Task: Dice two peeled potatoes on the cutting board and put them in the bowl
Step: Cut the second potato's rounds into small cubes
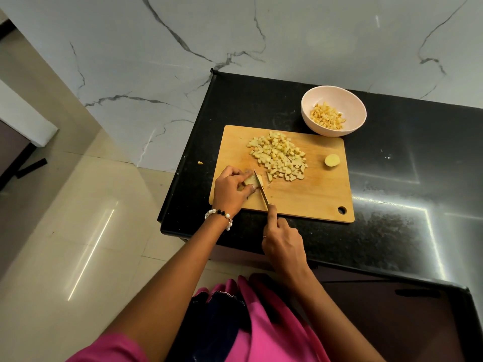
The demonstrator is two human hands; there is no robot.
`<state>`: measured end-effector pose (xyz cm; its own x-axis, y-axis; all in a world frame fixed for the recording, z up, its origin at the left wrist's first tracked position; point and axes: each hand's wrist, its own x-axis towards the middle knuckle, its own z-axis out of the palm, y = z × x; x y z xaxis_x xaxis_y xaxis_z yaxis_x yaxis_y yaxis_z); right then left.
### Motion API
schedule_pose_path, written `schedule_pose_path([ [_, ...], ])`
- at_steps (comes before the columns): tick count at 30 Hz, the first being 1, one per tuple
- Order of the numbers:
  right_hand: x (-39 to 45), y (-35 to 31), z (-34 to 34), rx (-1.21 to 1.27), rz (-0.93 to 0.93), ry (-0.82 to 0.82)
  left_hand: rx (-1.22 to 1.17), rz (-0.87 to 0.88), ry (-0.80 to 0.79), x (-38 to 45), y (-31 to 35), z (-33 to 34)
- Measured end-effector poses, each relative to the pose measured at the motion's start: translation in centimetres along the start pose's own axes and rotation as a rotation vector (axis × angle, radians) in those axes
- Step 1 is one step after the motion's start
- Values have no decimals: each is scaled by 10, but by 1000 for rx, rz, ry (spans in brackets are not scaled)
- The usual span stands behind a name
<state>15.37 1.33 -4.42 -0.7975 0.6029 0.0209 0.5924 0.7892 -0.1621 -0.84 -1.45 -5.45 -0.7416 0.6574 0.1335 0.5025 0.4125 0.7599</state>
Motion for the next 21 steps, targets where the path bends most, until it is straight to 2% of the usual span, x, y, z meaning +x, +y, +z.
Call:
schedule_pose_path([
  [5,31,8,-9,45,46,16,-3,-1,-9,-1,-2,-2],
  [14,23,1,0,230,-52,47,2,17,8,-1,-6,-3],
  [21,39,-18,-1,112,-25,-22,4,7,29,0,-5,0],
])
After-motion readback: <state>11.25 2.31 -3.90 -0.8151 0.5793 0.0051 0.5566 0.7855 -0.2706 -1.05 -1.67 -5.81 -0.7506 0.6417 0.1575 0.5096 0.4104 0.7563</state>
